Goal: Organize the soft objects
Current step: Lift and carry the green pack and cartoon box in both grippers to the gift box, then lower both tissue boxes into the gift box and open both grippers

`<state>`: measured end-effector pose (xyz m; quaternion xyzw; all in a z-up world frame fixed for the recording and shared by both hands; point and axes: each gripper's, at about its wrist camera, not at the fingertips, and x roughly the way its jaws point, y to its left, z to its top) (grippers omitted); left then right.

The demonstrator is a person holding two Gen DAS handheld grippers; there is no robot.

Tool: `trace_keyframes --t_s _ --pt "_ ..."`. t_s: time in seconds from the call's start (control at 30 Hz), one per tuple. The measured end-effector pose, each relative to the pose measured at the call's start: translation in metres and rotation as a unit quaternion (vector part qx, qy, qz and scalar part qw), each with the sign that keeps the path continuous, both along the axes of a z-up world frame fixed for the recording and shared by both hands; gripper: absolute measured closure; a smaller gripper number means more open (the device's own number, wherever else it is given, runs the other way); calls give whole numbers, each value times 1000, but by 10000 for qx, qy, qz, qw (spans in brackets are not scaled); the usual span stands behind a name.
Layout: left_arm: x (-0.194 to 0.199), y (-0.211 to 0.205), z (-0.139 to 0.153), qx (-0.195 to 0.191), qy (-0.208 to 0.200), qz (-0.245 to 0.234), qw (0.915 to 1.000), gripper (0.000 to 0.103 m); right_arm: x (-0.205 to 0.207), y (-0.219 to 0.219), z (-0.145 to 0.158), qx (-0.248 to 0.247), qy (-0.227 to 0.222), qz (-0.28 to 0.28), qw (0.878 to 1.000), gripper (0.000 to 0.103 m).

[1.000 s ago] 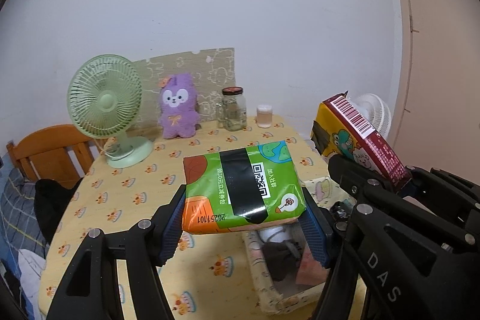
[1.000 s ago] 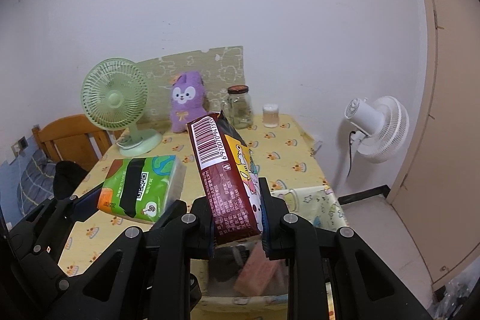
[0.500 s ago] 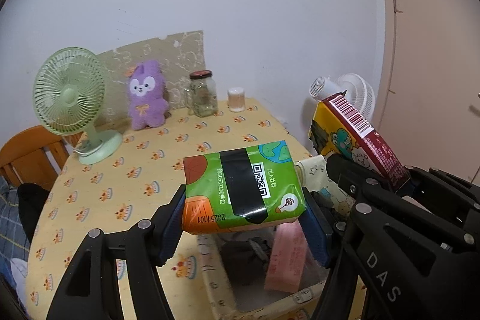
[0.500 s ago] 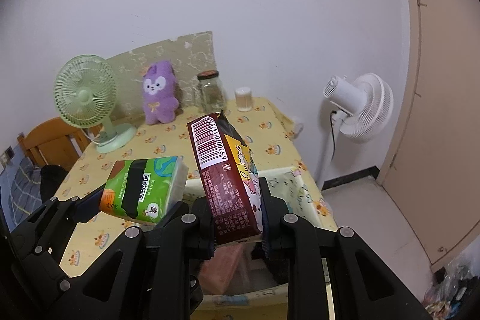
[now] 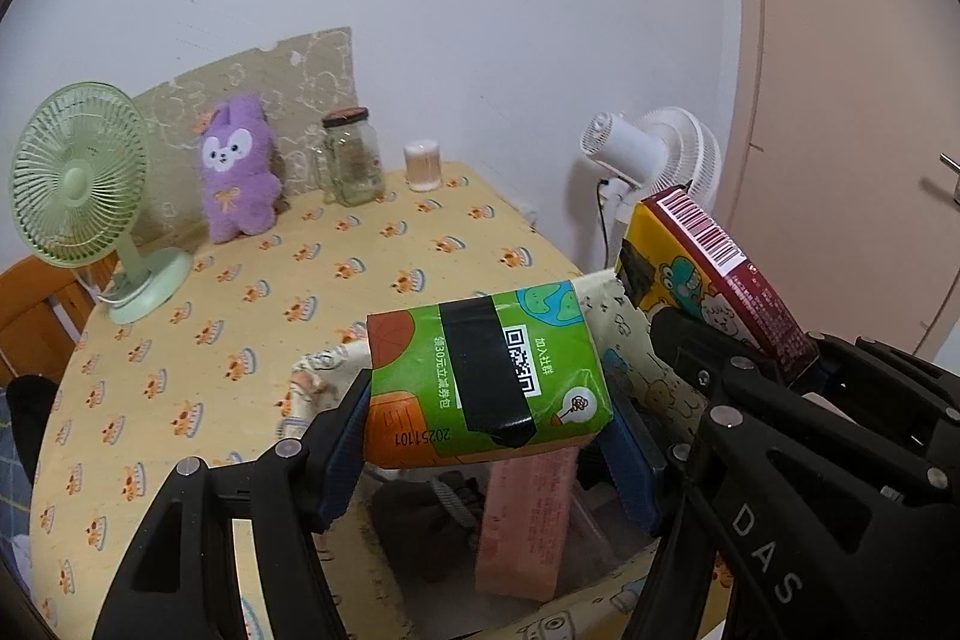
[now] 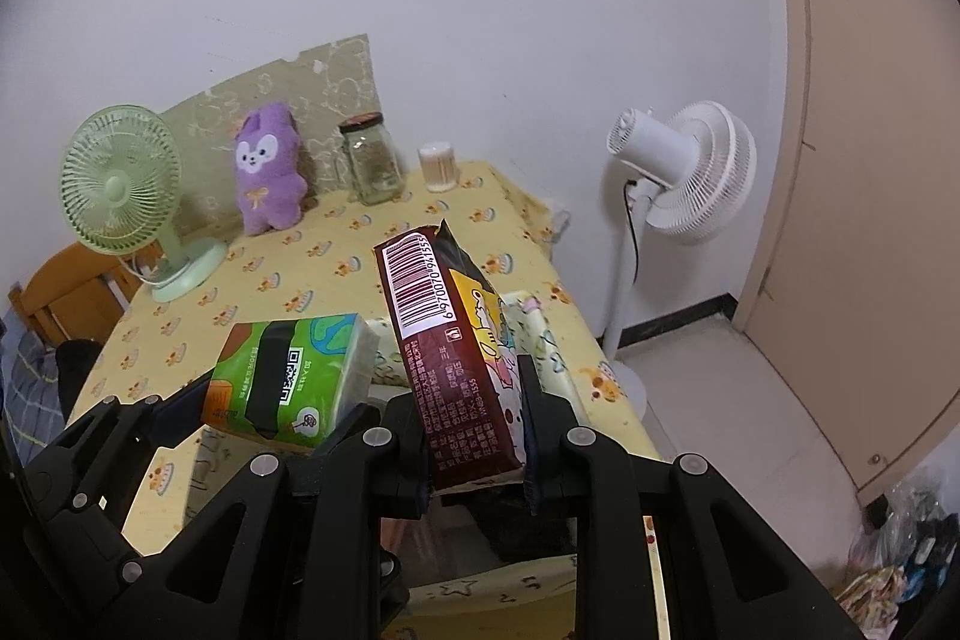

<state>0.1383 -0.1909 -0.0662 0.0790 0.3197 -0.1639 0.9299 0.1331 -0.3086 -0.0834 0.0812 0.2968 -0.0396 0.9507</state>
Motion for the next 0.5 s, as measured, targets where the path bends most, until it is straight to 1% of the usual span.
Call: trace_keyframes --t_s 0.17,0.33,0.43,0.5 --pt "3 -9 -8 -9 146 -149 9998 31 3 -9 -6 5 128 -110 9999 78" --pt "6 -15 -15 -24 327 -278 9991 28 4 -14 -12 19 210 -167 9996 78" --pt "7 -16 -17 -4 396 -296 9988 24 4 -14 -15 44 251 -163 9995 78" --pt "6 -14 -17 20 362 -270 9990 17 4 -13 -16 63 255 -136 9996 78"
